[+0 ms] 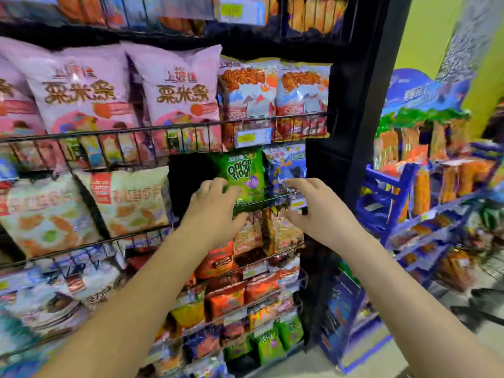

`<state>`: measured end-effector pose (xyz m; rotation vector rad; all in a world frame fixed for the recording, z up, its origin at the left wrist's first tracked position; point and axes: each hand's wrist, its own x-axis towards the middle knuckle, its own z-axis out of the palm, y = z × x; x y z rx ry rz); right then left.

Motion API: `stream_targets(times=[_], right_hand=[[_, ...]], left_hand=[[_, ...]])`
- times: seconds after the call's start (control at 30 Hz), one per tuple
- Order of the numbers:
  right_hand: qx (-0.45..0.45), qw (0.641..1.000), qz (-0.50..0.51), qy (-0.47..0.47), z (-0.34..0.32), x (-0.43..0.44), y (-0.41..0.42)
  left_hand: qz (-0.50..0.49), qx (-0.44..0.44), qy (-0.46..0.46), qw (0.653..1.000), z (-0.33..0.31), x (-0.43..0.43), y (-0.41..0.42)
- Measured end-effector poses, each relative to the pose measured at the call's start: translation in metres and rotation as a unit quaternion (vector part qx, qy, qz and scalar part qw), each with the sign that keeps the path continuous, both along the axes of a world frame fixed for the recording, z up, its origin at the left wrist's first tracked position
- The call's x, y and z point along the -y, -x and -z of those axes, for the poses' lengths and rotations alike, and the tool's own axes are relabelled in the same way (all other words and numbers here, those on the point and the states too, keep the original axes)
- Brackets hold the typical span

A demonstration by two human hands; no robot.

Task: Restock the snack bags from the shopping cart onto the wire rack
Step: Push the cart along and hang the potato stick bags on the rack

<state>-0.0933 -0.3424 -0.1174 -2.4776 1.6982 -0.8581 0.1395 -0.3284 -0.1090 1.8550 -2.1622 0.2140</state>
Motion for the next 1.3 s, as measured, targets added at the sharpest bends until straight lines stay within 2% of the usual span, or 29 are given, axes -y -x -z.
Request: stream_targets(times=[0.43, 0.63, 0.9, 1.03, 1.3], right_hand=[[-0.003, 0.998, -0.015, -0.058, 0.045, 0.129, 0.040], [-0.008, 0.992, -0.087, -0.091, 0.085, 0.149, 0.048], [-0.028, 0.969, -0.200, -0.144, 0.149, 0.164, 0.050], [-0.033, 0.957, -0.220, -0.186, 0.175, 0.167, 0.033], [-0.018, 0.955, -0.224, -0.195, 0.231, 0.180, -0.001]], left_hand=[[-0.029, -0.037, -0.040, 0.998, 0.042, 0.106, 0.035], [-0.099, -0.059, -0.051, 0.992, 0.073, 0.096, 0.049], [-0.205, -0.130, -0.103, 0.965, 0.136, 0.048, 0.064], [-0.236, -0.142, -0.131, 0.952, 0.166, 0.038, 0.059], [-0.240, -0.171, -0.151, 0.944, 0.229, 0.049, 0.025]])
